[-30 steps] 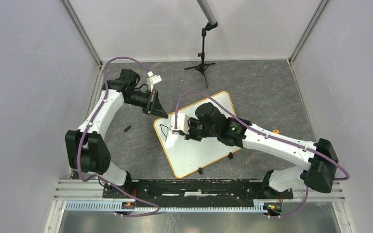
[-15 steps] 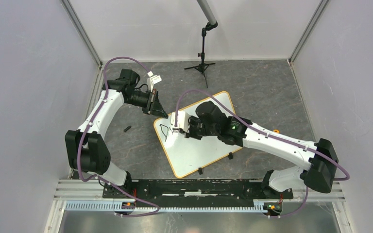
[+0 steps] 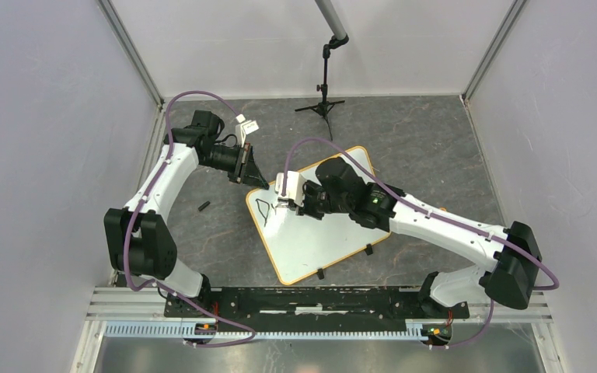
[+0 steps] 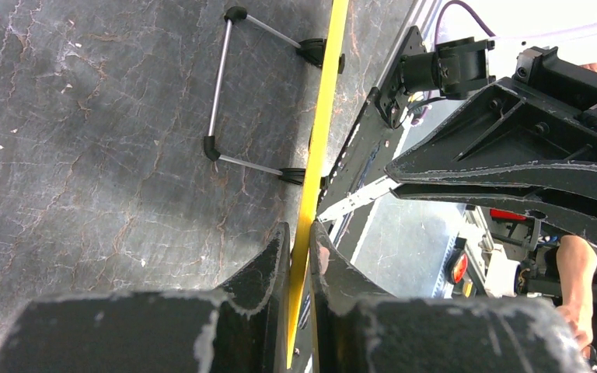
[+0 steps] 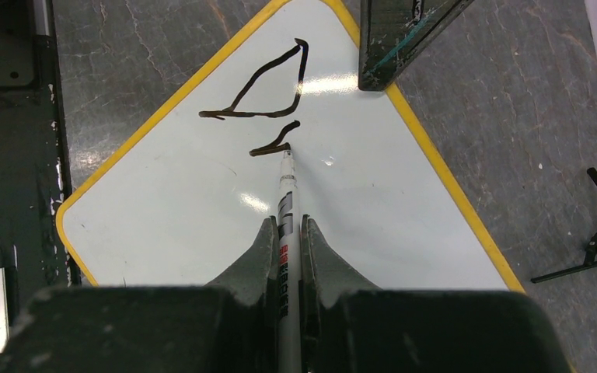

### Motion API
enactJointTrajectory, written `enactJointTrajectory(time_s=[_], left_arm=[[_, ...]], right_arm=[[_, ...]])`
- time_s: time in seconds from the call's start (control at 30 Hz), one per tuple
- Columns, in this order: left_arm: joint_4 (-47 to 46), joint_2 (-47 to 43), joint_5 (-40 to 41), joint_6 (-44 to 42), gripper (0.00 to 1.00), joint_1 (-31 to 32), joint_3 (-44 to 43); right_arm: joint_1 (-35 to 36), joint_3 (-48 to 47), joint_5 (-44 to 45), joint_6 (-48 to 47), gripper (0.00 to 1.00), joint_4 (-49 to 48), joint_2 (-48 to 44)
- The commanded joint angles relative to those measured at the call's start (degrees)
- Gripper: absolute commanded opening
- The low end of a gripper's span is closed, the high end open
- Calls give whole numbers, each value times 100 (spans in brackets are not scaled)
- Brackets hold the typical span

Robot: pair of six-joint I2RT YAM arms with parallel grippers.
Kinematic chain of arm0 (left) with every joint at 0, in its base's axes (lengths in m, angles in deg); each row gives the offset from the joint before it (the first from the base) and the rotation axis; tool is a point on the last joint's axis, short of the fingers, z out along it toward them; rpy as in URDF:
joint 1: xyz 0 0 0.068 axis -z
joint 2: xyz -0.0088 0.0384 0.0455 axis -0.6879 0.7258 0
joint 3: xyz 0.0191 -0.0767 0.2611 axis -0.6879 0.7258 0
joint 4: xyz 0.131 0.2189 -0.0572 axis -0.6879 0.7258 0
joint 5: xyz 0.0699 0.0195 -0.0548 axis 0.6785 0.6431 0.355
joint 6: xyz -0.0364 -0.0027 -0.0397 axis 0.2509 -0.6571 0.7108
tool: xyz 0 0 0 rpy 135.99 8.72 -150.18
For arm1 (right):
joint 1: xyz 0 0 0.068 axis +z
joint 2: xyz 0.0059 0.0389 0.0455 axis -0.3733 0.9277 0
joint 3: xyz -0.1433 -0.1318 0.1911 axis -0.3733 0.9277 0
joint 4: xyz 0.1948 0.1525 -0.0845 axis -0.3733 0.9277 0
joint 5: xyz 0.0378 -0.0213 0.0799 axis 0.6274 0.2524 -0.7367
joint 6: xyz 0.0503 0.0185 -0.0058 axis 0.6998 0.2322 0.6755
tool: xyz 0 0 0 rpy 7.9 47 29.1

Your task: Write a sentence on the whiteboard

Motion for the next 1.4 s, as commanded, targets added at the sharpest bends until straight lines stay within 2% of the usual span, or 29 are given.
enactJointTrajectory(time_s=[0.0, 0.43, 0.97, 1.37], left_arm=[[-51, 13, 104, -181, 2, 39, -141], [-48, -18, 123, -181, 2, 39, -110], [-51, -31, 127, -187, 2, 39, -92], [-52, -27, 117, -178, 2, 42, -117]], right_arm=[[-67, -129, -2, -42, 0, 74, -214], [-60, -21, -178, -33, 0, -6, -112], [-268, 100, 184, -247, 0, 325, -218], [-341, -230, 147, -262, 0, 273, -51]])
